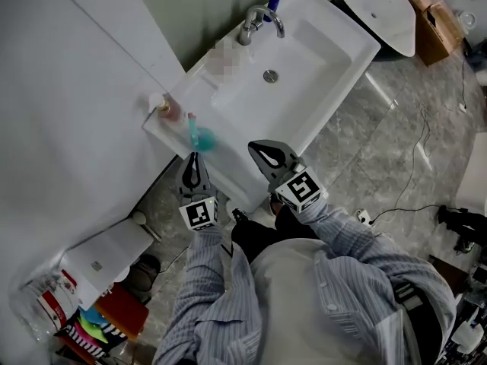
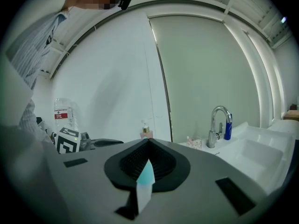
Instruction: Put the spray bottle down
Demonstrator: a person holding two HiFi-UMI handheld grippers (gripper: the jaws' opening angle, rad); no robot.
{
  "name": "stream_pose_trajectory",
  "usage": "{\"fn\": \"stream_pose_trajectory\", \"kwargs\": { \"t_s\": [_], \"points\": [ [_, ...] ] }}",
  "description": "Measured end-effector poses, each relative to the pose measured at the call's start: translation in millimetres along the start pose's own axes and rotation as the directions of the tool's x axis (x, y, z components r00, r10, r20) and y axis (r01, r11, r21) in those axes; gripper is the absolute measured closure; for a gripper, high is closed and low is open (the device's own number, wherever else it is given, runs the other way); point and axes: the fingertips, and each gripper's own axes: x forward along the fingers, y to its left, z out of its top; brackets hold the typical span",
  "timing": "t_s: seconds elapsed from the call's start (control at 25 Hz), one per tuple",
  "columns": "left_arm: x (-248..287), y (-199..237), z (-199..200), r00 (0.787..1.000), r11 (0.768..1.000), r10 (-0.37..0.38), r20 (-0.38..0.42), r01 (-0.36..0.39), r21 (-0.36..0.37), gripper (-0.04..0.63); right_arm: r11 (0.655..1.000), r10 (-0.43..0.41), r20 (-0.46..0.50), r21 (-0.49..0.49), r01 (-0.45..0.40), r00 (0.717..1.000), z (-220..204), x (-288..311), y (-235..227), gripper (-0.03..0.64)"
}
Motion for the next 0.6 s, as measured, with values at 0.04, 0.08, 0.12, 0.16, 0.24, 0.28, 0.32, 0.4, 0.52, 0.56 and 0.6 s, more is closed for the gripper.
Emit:
{"fn": "stream_pose_trajectory", "kwargs": {
  "t_s": [0.04, 0.08, 0.12, 0.16, 0.24, 0.28, 0.32, 0.4, 0.52, 0.56, 0.6],
  "points": [
    [-3.7, -2.0, 9.4, 1.0, 1.0, -0.007, 0.014, 0.007, 0.004, 0.58, 1.0, -0.004, 0.008, -0.001, 0.004, 1.0, 5.1, -3.7, 1.7, 0.601],
    [-6.9, -4.0, 19.4, 1.0, 1.0, -0.013, 0.026, 0.013, 0.007, 0.586, 1.0, -0.009, 0.015, -0.001, 0.009, 1.0, 10.5, -7.3, 3.2, 0.601],
    [-9.7, -5.5, 29.8, 0.999, 1.0, -0.018, 0.035, 0.017, 0.008, 0.591, 1.0, -0.014, 0.023, -0.001, 0.014, 1.0, 15.7, -10.9, 4.6, 0.601],
    [-12.2, -6.5, 40.5, 0.999, 1.0, -0.02, 0.042, 0.019, 0.01, 0.594, 1.0, -0.017, 0.032, -0.002, 0.017, 0.999, 20.6, -14.3, 6.0, 0.601],
    [-17.7, -8.6, 61.7, 0.998, 1.0, -0.022, 0.056, 0.022, 0.016, 0.594, 1.0, -0.024, 0.051, -0.01, 0.025, 0.998, 29.9, -20.9, 8.5, 0.601],
    [-20.9, -9.9, 71.9, 0.998, 1.0, -0.026, 0.065, 0.024, 0.02, 0.594, 1.0, -0.027, 0.06, -0.013, 0.028, 0.998, 34.3, -24.1, 10.0, 0.601],
    [-23.8, -11.2, 81.6, 0.997, 0.999, -0.03, 0.075, 0.028, 0.022, 0.594, 0.999, -0.03, 0.069, -0.015, 0.032, 0.997, 38.4, -27.1, 11.2, 0.601],
    [-28.3, -14.0, 99.0, 0.994, 0.999, -0.038, 0.098, 0.036, 0.019, 0.594, 0.999, -0.039, 0.085, -0.018, 0.041, 0.996, 46.2, -32.4, 11.4, 0.601],
    [-35.6, -19.6, 116.6, 0.991, 0.998, -0.049, 0.123, 0.046, 0.033, 0.594, 0.998, -0.049, 0.104, -0.02, 0.052, 0.993, 53.8, -40.2, 11.8, 0.601],
    [-38.6, -21.4, 119.3, 0.991, 0.998, -0.053, 0.127, 0.049, 0.037, 0.594, 0.998, -0.052, 0.109, -0.021, 0.054, 0.993, 54.7, -42.9, 12.8, 0.601],
    [-41.0, -22.7, 121.3, 0.99, 0.998, -0.057, 0.129, 0.052, 0.037, 0.594, 0.998, -0.056, 0.115, -0.022, 0.059, 0.992, 55.9, -45.6, 13.3, 0.601]
  ]
}}
